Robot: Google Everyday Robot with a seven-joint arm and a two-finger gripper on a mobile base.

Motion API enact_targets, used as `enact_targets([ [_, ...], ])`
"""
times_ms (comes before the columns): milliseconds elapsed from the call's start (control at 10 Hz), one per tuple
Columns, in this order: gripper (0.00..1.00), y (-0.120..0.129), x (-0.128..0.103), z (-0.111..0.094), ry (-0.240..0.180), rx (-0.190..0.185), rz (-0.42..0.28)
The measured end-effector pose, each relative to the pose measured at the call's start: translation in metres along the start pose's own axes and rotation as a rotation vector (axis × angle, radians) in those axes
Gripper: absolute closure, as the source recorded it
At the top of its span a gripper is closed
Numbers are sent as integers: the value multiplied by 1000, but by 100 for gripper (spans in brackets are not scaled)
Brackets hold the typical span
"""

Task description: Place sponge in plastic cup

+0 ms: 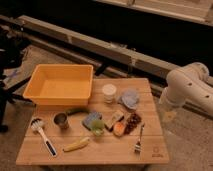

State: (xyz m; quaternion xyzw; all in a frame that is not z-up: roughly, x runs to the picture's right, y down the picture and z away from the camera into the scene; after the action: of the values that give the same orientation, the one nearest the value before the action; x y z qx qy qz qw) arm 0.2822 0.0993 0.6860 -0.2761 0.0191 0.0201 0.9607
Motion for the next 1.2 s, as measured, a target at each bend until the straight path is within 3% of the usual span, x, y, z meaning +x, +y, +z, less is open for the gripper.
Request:
enact_targets([
  [1200, 35, 0, -1, 0, -10, 0, -7],
])
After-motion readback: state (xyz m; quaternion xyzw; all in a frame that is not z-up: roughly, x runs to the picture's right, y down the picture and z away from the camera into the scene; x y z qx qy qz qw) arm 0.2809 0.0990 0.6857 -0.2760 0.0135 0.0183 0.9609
